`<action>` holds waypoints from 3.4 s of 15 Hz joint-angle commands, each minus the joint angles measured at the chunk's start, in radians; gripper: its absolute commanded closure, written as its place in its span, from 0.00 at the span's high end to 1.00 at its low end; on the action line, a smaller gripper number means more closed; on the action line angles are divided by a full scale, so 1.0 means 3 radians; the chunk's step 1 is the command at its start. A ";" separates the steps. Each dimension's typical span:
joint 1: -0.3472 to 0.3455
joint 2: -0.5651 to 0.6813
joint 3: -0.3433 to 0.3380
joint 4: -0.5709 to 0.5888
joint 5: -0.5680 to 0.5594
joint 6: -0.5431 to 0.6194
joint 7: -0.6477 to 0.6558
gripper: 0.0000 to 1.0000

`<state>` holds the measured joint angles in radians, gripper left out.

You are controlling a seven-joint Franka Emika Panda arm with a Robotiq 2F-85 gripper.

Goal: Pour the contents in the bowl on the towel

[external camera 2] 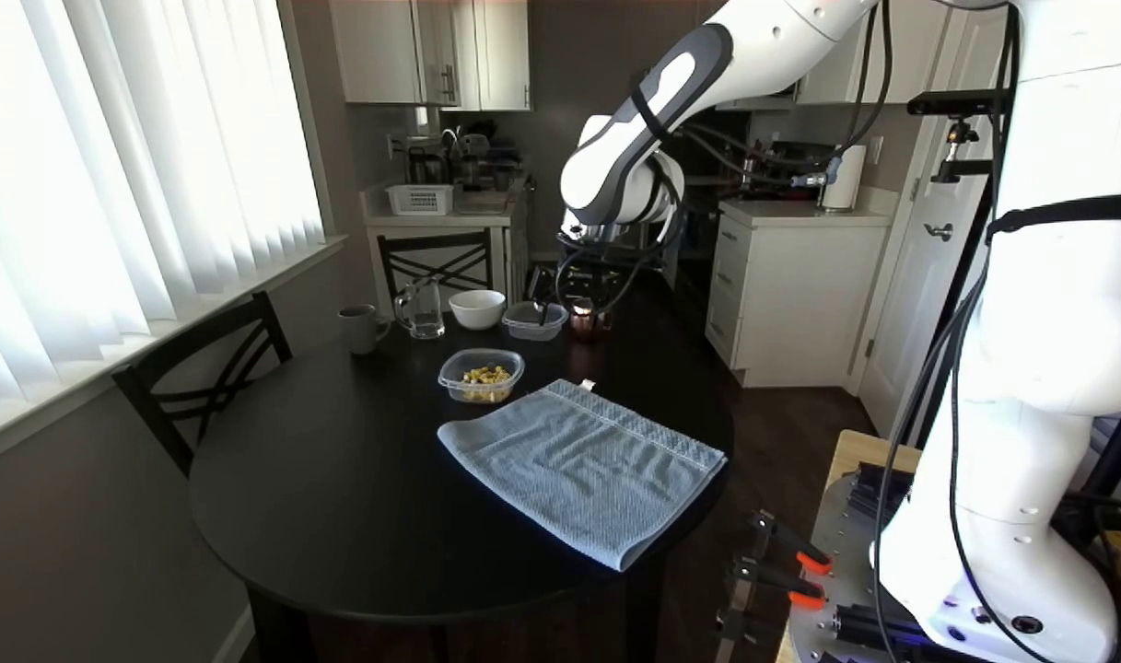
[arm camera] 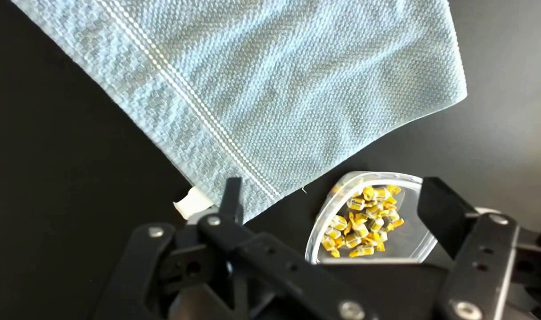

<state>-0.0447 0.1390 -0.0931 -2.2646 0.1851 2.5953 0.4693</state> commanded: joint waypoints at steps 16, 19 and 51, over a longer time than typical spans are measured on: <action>0.0293 0.0651 -0.0039 0.0632 -0.0290 0.0003 0.0976 1.00; 0.0433 0.1130 -0.0192 0.1018 -0.0372 -0.0071 0.1641 1.00; 0.0236 0.2813 -0.0382 0.3210 -0.0387 -0.1161 0.2733 0.64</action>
<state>0.0442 0.9643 -0.2256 -1.3346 0.0628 2.2767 1.2691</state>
